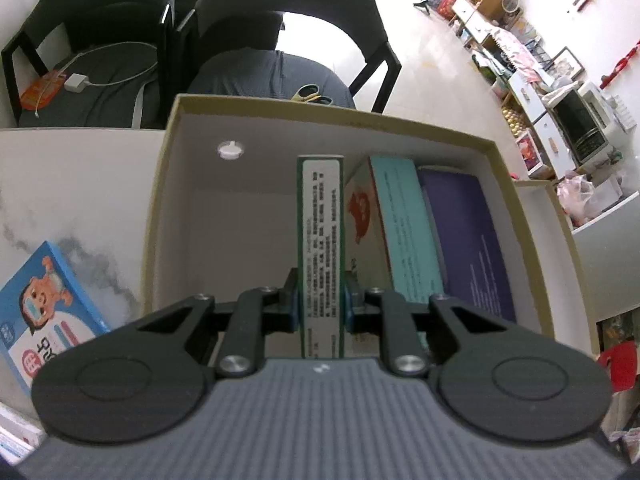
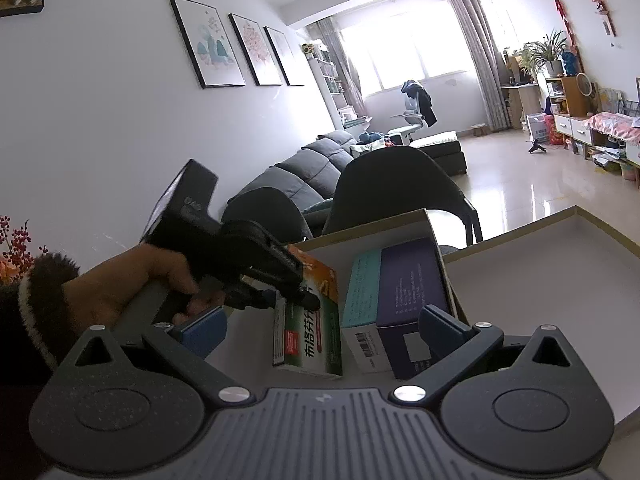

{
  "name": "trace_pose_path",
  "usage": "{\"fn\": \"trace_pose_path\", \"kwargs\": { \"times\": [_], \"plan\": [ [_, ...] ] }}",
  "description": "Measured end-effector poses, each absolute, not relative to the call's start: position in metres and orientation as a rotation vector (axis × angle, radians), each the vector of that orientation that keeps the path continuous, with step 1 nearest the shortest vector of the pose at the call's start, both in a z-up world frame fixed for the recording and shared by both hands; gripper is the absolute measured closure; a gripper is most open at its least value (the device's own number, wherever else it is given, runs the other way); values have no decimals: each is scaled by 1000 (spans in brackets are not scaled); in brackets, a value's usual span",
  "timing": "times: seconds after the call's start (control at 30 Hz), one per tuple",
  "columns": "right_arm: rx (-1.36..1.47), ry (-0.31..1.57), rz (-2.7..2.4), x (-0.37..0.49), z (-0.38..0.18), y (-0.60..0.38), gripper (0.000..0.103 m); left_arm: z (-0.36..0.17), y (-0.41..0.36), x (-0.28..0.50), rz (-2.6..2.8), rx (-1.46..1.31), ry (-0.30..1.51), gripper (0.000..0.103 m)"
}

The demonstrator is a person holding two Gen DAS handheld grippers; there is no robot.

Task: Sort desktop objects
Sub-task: 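Lower the green box into the beige box and open the left gripper, then raise the left tool up out of the beige box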

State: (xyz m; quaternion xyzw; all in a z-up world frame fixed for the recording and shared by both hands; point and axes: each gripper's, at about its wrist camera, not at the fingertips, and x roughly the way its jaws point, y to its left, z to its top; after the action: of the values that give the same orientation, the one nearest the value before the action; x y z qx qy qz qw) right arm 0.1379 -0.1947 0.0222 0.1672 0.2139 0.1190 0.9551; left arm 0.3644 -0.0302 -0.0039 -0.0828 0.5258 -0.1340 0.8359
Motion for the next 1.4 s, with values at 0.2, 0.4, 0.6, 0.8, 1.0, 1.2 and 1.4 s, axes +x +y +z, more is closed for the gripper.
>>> {"fn": "trace_pose_path", "kwargs": {
  "times": [0.2, 0.4, 0.6, 0.8, 1.0, 1.2, 1.4],
  "plan": [
    [337, 437, 236, 139, 21, -196, 1, -6, -38, 372, -311, -219, 1147, 84],
    [331, 436, 236, 138, 22, -196, 1, -12, -33, 377, -319, -289, 1155, 79],
    [331, 437, 236, 139, 22, -195, 1, -23, -13, 381, -390, -454, 1178, 58],
    [323, 438, 245, 141, 24, -192, 1, -21, -17, 369, -522, -414, 1182, 49],
    [320, 439, 239, 140, 24, -193, 1, -11, -37, 351, -635, -155, 1150, 43],
    [325, 439, 246, 143, 24, -192, 1, 0, -58, 333, -740, 106, 1105, 44],
    [322, 437, 245, 141, 24, -193, 1, -2, -74, 318, -823, 381, 1048, 53]
  ]
}}
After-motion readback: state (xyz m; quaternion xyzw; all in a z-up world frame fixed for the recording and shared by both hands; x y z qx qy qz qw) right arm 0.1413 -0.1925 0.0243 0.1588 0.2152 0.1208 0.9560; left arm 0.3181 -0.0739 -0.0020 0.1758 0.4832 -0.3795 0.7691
